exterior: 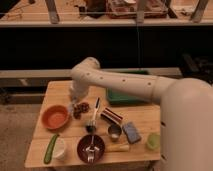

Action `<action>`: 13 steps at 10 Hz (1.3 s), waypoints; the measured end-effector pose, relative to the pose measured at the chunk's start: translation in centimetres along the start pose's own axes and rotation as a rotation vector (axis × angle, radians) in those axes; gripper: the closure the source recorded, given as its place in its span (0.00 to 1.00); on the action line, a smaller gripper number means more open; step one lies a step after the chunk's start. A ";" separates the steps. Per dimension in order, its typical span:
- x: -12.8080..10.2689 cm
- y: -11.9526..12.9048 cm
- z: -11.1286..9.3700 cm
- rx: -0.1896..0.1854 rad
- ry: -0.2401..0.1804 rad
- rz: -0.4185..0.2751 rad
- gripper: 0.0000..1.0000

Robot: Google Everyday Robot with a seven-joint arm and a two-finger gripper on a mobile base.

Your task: Place towel in table surface

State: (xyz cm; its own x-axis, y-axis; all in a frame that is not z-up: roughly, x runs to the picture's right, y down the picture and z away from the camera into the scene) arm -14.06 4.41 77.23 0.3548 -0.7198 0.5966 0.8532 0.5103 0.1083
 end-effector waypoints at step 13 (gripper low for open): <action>-1.2 20.7 -10.2 -0.082 0.096 0.615 1.00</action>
State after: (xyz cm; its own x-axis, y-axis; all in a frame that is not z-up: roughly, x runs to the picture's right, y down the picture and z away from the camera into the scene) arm 7.09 11.08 70.66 0.8195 -0.3473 0.4558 0.5073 0.8097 -0.2951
